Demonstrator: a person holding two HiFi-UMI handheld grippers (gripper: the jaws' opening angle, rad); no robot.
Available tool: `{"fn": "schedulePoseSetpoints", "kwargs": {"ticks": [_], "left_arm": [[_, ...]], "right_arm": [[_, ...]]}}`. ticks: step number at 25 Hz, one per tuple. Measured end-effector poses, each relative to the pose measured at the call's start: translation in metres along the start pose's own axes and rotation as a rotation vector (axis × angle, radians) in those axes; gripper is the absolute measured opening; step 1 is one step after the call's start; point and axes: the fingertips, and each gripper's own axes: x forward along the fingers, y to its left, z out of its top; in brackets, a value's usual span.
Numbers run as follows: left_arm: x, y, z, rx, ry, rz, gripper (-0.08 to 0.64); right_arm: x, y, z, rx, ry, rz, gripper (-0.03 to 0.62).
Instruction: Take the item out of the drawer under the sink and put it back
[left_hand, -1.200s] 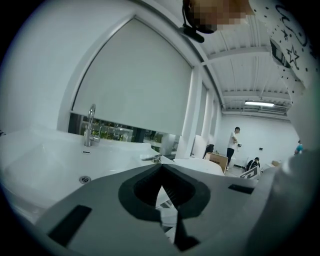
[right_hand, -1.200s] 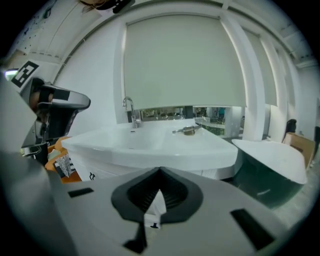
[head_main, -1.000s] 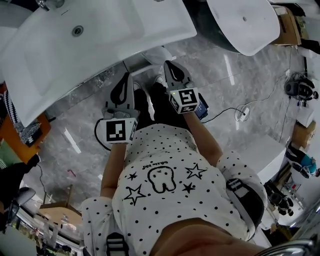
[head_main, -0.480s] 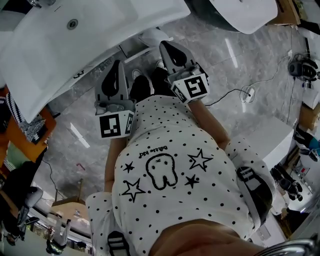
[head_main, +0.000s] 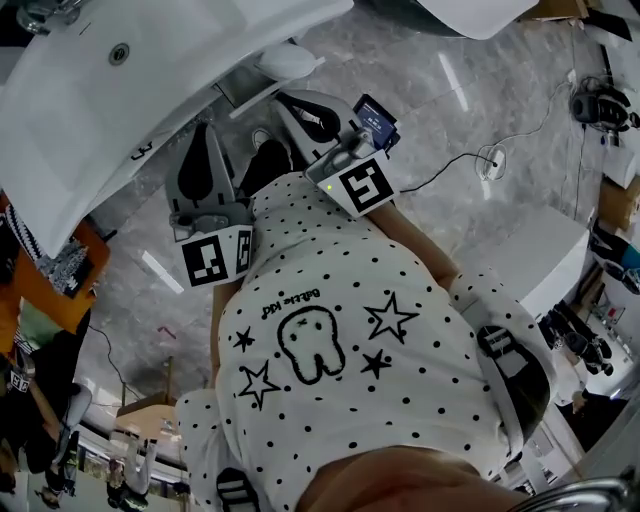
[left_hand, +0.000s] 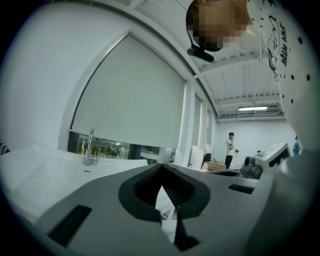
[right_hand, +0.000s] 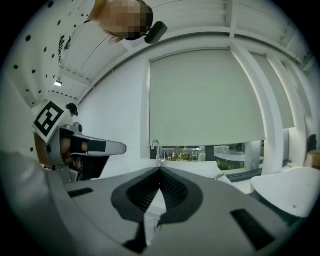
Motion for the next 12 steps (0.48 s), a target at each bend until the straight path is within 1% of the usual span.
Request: {"fn": "schedulePoseSetpoints", "kwargs": {"ticks": [4, 8, 12], "left_arm": [[0.0, -0.01, -0.005, -0.001, 0.004, -0.001, 0.005], [0.007, -0.025, -0.007, 0.002, 0.003, 0.014, 0.005], [0.013, -0.045, -0.007, 0.006, 0.009, 0.007, 0.005]], "right_arm": [[-0.007, -0.002, -0.002, -0.013, 0.0, 0.009, 0.012], [-0.018, -0.018, -0.002, -0.014, 0.001, 0.021, 0.012], [-0.03, -0.032, 0.002, -0.01, 0.0, 0.032, 0.012]]}}
